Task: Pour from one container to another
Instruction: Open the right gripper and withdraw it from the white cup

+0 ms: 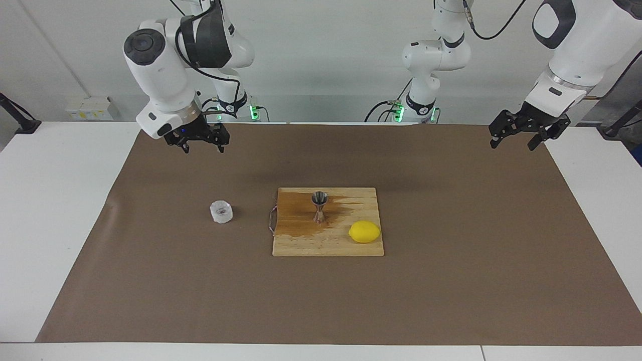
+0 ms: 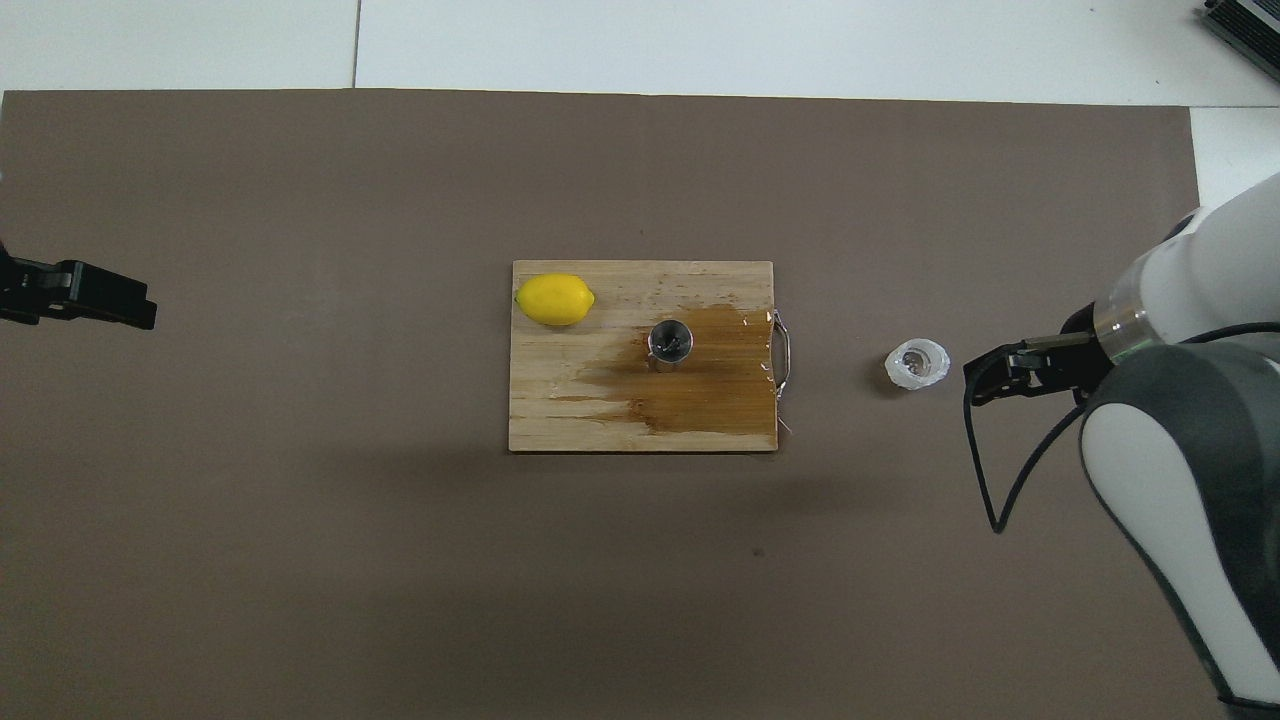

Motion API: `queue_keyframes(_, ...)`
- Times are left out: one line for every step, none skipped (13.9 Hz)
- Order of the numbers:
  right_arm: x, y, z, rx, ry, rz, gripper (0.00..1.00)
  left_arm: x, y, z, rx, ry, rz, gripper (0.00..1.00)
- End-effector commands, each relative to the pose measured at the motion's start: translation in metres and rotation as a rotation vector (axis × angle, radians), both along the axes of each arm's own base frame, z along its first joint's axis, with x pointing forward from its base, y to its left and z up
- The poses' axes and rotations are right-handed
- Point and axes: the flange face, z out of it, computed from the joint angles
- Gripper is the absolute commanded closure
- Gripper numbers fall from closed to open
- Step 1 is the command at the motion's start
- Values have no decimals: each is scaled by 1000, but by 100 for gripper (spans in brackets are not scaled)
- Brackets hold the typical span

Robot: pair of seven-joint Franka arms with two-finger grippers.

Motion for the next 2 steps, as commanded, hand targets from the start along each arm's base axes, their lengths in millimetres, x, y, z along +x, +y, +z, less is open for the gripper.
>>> queue_keyframes(9, -26, 47, 88, -23, -97, 0, -9, 4, 1, 14, -3, -1, 0)
queue_keyframes(9, -28, 49, 82, -31, -100, 0, -9, 4, 0, 14, -2, -1, 0)
